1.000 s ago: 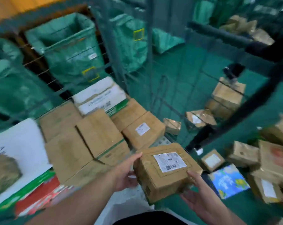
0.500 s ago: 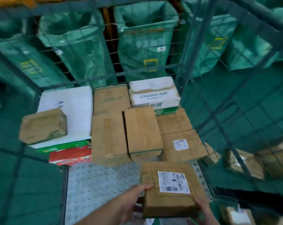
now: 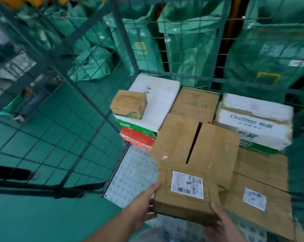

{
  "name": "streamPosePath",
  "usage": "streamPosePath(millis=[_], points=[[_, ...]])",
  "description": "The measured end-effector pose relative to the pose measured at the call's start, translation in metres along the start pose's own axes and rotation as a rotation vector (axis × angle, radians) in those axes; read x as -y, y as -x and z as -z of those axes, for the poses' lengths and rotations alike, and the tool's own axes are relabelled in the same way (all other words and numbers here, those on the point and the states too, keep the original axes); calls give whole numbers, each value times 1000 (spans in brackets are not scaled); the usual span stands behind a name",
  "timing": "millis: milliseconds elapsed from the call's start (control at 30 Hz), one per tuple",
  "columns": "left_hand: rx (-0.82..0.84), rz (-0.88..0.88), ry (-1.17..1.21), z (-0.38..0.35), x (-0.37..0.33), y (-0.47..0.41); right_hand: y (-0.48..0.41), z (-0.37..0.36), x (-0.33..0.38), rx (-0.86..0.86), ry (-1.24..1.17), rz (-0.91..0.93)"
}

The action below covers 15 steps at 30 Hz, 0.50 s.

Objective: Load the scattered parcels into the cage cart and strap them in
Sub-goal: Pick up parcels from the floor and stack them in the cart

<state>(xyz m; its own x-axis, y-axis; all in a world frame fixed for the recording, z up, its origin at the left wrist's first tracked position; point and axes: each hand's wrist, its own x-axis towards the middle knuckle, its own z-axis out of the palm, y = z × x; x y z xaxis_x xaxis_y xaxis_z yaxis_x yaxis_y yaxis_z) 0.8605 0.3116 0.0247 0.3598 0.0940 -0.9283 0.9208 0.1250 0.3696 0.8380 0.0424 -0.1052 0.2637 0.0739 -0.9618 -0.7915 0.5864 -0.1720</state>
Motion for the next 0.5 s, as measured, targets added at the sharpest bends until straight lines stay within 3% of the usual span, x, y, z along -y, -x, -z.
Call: streamPosePath(millis=[100, 167, 500], points=[[-74, -23, 204, 13, 5, 1, 80, -61, 10, 214, 137, -27], [-100, -40, 272, 23, 3, 2, 101, -88, 19, 150, 210, -14], [-199, -109, 545, 96, -34, -30, 69, -207, -6, 249, 547, 154]])
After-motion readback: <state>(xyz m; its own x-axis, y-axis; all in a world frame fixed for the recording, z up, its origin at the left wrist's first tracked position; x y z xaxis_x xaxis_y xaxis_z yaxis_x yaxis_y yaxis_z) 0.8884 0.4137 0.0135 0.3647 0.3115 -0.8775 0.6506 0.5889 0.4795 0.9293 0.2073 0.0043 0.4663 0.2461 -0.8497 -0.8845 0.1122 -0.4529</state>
